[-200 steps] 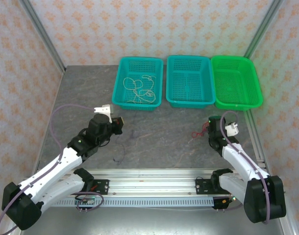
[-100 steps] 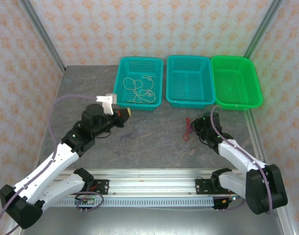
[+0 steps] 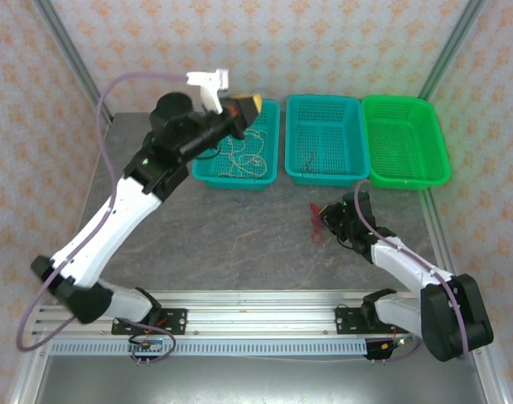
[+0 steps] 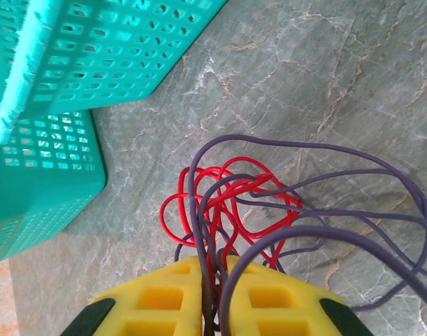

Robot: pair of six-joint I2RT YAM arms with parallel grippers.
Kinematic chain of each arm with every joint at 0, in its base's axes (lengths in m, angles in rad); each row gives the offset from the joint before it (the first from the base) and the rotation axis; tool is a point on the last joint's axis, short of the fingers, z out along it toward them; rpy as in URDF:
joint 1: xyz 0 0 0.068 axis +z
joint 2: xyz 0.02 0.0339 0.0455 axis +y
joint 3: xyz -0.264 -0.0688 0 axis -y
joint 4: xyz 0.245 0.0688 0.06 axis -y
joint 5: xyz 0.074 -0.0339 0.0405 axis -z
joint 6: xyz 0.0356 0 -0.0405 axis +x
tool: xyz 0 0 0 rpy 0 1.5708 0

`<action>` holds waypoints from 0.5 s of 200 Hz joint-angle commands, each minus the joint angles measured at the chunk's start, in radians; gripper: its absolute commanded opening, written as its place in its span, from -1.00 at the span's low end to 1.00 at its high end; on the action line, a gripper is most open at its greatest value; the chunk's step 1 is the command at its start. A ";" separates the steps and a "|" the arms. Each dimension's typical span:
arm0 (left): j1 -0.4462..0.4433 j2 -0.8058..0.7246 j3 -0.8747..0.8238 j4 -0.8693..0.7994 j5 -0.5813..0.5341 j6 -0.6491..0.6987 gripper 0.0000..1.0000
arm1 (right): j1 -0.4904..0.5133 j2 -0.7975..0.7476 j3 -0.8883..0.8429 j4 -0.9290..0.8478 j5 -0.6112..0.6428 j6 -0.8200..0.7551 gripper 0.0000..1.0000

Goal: Untangle the cables

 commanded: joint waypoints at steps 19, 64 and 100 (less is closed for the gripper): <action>-0.008 0.216 0.196 0.019 -0.005 0.042 -1.00 | 0.005 -0.101 -0.047 -0.037 0.015 -0.013 -0.74; -0.013 0.470 0.354 0.137 -0.022 -0.043 -1.00 | 0.006 -0.146 -0.071 -0.063 0.023 -0.022 -0.74; -0.023 0.639 0.503 0.196 -0.025 -0.080 -1.00 | 0.006 -0.153 -0.086 -0.068 0.022 -0.023 -0.74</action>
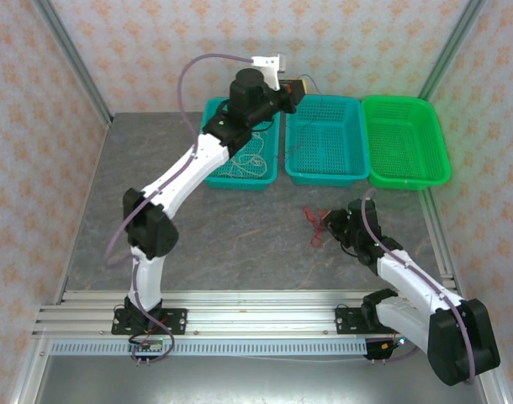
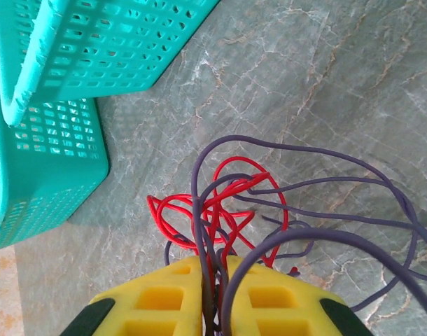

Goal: Untangle the cables

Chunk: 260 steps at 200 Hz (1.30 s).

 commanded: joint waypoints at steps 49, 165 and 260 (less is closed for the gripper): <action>-0.024 0.306 0.369 -0.006 -0.060 -0.059 -1.00 | 0.006 -0.048 -0.024 -0.045 0.037 -0.030 -0.74; -0.053 -0.007 -0.004 0.046 -0.012 0.107 0.48 | 0.006 -0.048 -0.016 -0.061 0.055 -0.037 -0.72; -0.127 -1.002 -1.254 0.143 -0.202 0.241 0.48 | 0.326 0.363 0.217 0.099 -0.104 -0.206 -0.72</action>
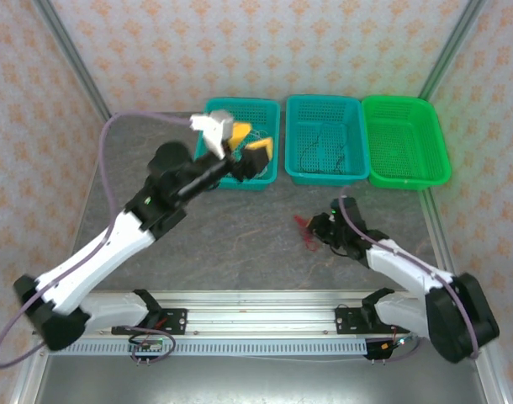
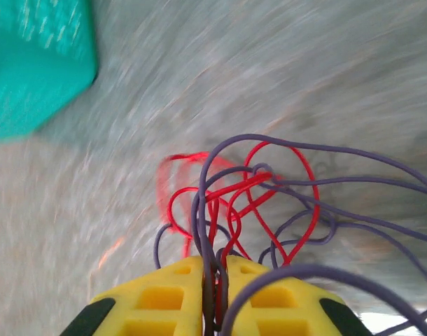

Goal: Untangle the cables

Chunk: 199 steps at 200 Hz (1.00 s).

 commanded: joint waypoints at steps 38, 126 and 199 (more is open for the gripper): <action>-0.003 -0.185 -0.427 -0.125 -0.164 -0.099 0.48 | 0.195 0.296 0.238 0.049 -0.097 -0.112 -0.04; -0.029 0.026 -0.437 -0.030 -0.093 -0.182 0.48 | 0.178 -0.283 0.032 -0.078 0.572 -0.060 0.47; -0.093 0.310 -0.355 0.107 -0.064 -0.311 0.46 | 0.130 -0.007 0.076 0.035 0.322 -0.225 0.30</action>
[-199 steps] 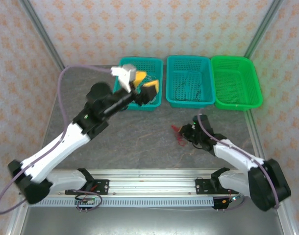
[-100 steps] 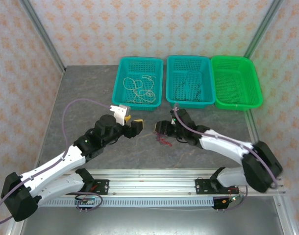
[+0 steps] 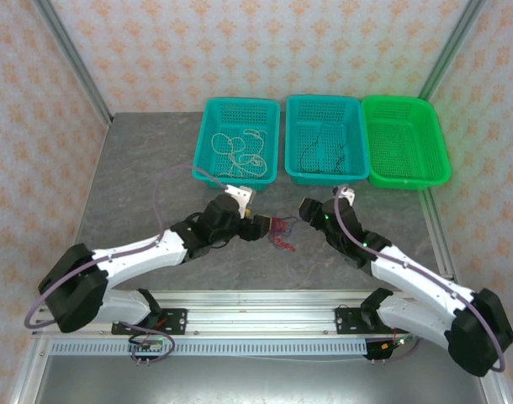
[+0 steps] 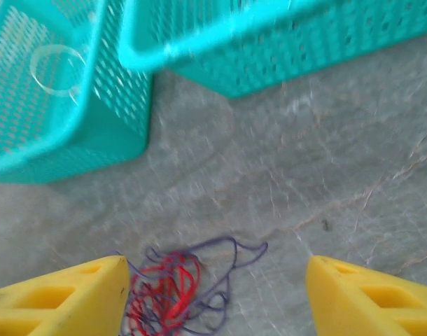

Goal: Untangle the cables

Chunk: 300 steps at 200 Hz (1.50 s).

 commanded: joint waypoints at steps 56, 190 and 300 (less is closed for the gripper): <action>-0.028 0.062 0.036 0.086 -0.002 -0.119 0.46 | -0.003 0.324 0.083 0.219 -0.122 -0.355 0.28; -0.028 0.034 0.013 0.059 -0.027 -0.109 0.45 | 0.011 0.511 0.130 0.353 -0.182 -0.664 -0.03; -0.030 0.224 0.062 0.099 -0.024 -0.164 0.45 | 0.014 0.231 -0.011 0.484 -0.384 -0.412 -1.00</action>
